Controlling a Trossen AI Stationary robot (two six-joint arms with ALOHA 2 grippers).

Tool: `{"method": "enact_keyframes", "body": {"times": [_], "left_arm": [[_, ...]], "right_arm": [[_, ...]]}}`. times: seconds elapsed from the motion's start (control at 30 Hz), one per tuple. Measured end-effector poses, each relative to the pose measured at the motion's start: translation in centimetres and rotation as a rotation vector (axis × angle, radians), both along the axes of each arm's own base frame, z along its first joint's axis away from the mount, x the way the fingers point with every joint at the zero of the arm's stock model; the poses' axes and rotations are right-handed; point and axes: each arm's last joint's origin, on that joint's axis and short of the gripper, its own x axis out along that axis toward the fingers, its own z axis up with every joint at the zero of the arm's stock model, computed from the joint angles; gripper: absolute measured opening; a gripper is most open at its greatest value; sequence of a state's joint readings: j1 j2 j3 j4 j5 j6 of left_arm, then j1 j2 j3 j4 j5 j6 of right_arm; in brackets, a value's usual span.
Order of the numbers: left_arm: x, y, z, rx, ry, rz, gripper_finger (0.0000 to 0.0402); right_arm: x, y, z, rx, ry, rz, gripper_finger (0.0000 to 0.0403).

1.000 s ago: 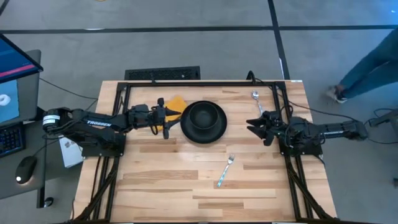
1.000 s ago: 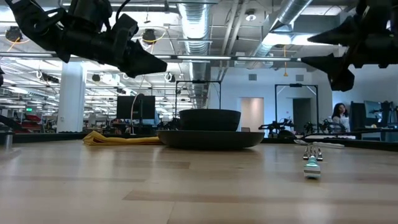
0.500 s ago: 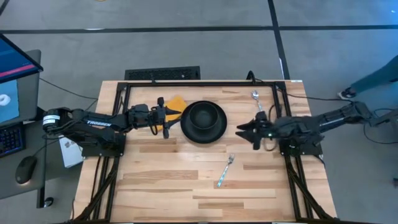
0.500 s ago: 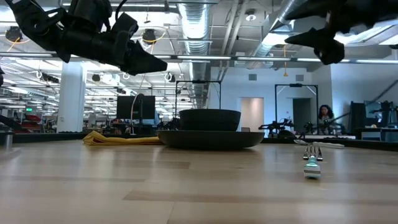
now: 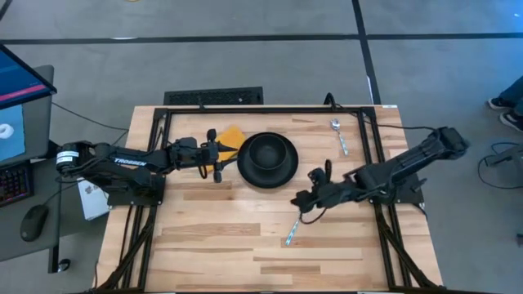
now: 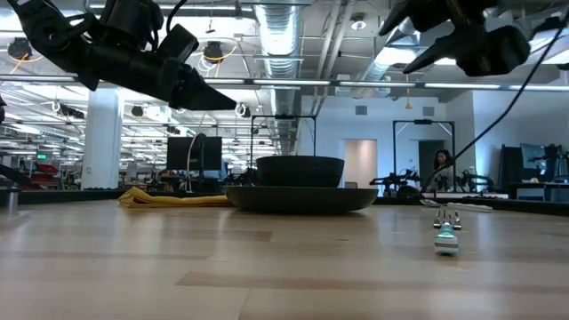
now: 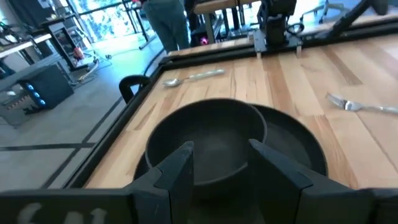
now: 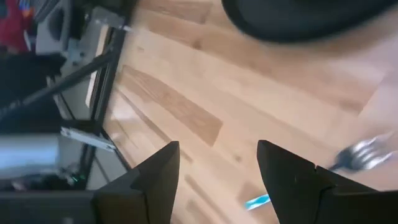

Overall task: Set table place
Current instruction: Put the fork to the right of the black plate

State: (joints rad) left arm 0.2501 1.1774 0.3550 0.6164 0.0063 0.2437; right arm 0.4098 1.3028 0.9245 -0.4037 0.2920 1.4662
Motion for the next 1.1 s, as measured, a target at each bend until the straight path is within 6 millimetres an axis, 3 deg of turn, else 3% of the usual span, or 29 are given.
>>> {"method": "enact_keyframes", "body": {"times": [0.27, 0.47, 0.83, 1.1], "left_arm": [[-0.1, 0.0, -0.3, 0.045, 0.048, -0.02, 0.014], [-0.2, -0.1, -0.9, 0.044, 0.115, -0.026, 0.014], [-0.5, -0.2, -1.8, 0.02, 0.205, -0.03, 0.014], [-0.5, -0.2, -1.8, 0.02, 0.204, -0.03, 0.014]], "right_arm": [[2.0, 3.0, -3.1, 0.242, 0.147, -0.17, 0.024], [2.3, 4.3, -5.2, 0.313, 0.24, -0.236, 0.024], [2.9, 5.2, -8.1, 0.374, 0.364, -0.305, 0.024], [4.5, 5.5, -9.3, 0.369, 0.404, -0.316, 0.024]]}}
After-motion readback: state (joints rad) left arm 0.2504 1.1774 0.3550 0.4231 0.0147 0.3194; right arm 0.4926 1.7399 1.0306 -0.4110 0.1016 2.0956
